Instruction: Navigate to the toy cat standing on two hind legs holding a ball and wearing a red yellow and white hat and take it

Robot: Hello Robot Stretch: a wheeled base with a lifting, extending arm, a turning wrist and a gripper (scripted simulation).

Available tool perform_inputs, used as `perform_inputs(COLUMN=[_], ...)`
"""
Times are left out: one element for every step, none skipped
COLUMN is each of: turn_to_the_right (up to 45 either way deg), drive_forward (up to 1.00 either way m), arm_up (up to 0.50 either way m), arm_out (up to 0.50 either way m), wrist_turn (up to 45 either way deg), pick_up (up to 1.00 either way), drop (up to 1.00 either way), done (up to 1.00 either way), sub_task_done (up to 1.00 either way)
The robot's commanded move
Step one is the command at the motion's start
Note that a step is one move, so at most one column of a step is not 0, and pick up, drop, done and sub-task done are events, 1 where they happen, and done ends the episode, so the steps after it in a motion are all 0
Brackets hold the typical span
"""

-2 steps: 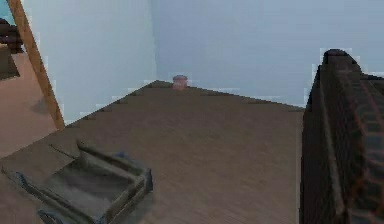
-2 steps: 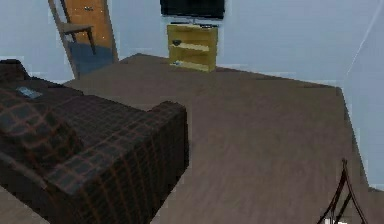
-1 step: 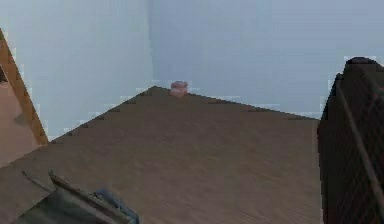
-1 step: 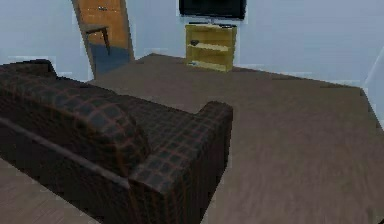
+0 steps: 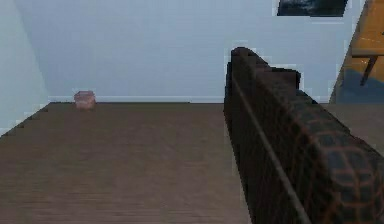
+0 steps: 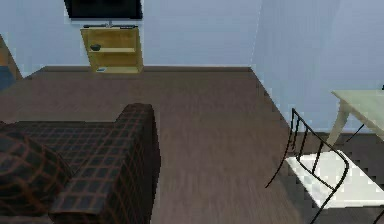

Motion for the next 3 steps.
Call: perform_inputs(turn_to_the_right=[0.0,-42.0,0.0], drive_forward=[0.75,0.0,0.4], arm_up=[0.0,0.0,0.0], arm_out=[0.0,0.0,0.0], wrist_turn=[0.0,0.0,0.0], pick_up=[0.0,0.0,0.0], drop=[0.0,0.0,0.0], done=[0.0,0.0,0.0], sub_task_done=[0.0,0.0,0.0])
